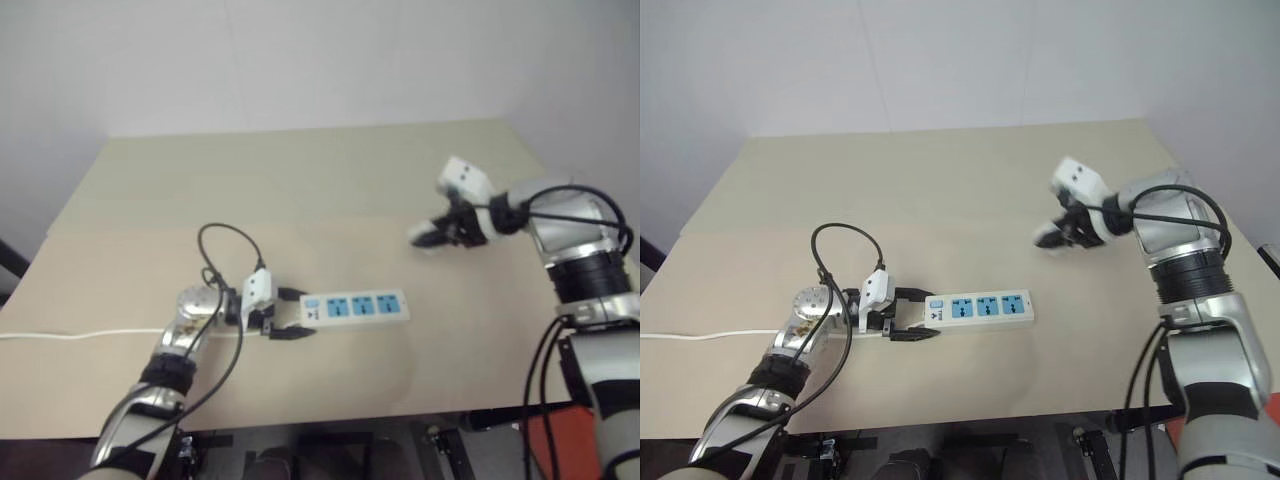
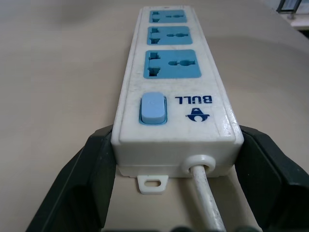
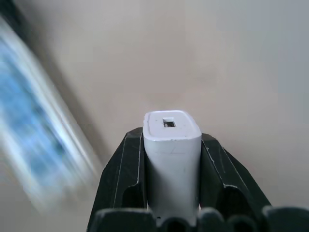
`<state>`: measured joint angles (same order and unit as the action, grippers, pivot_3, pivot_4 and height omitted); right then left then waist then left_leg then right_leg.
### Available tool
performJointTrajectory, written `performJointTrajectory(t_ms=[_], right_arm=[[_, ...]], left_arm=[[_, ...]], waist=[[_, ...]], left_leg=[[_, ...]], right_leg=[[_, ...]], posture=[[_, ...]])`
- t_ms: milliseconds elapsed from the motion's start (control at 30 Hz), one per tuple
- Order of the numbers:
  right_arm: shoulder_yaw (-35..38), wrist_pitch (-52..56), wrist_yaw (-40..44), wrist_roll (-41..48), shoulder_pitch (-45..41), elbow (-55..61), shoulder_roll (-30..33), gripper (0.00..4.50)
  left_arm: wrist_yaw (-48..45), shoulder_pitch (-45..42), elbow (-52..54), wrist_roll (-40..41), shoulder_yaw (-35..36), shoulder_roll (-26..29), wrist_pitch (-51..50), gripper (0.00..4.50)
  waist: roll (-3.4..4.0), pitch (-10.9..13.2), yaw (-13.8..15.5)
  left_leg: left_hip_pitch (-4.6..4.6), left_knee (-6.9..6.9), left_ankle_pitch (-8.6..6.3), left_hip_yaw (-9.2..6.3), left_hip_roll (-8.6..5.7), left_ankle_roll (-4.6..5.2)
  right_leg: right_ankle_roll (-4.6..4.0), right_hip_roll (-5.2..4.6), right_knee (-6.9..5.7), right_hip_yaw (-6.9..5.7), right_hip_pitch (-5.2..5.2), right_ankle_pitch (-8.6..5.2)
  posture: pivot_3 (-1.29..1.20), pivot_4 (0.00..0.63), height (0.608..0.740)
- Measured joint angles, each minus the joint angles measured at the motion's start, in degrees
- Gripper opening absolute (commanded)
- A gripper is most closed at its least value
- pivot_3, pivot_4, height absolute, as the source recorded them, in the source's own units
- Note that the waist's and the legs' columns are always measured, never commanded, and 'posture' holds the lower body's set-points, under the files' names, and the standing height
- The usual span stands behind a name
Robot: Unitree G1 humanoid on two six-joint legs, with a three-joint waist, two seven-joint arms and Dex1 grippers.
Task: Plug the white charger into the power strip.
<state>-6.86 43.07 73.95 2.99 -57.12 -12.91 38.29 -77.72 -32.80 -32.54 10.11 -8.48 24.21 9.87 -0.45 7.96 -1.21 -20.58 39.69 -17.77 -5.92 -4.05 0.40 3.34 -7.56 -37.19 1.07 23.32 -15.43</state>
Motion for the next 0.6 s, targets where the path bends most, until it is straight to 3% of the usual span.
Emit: performJointTrajectory(t_ms=[133,300,600], right_arm=[[5.33,2.58,-7.03,6.58,7.52,8.43,-7.49,1.12],[6.04,1.22,-14.81,10.13,15.52,11.69,-15.39,1.12],[5.07,-5.37,-19.79,12.8,17.9,10.03,-22.1,1.12]], left_arm=[[-1.06,-1.49,-2.07,-0.16,0.01,1.15,-0.03,3.27],[-1.67,-2.61,-3.14,-0.34,0.04,1.42,-0.17,3.27],[-1.72,-2.44,-2.88,-0.4,0.09,2.64,-0.82,3.27]], waist=[[-0.07,-0.04,0.19],[-0.06,-0.04,-0.03],[-0.06,-0.04,-1.05]], left_leg=[[0.0,0.02,0.0,-0.04,-0.01,0.0],[-0.01,0.02,0.0,-0.04,-0.04,-0.01],[0.06,0.0,0.0,-0.06,-0.05,0.0]], right_leg=[[0.06,-0.03,0.04,-0.03,-0.01,0.04],[0.05,-0.05,0.01,-0.03,0.07,0.06],[0.05,-0.03,0.01,-0.02,0.08,0.21]], posture=[[0.0,0.15,0.74],[0.0,0.15,0.74],[0.0,0.15,0.74]])
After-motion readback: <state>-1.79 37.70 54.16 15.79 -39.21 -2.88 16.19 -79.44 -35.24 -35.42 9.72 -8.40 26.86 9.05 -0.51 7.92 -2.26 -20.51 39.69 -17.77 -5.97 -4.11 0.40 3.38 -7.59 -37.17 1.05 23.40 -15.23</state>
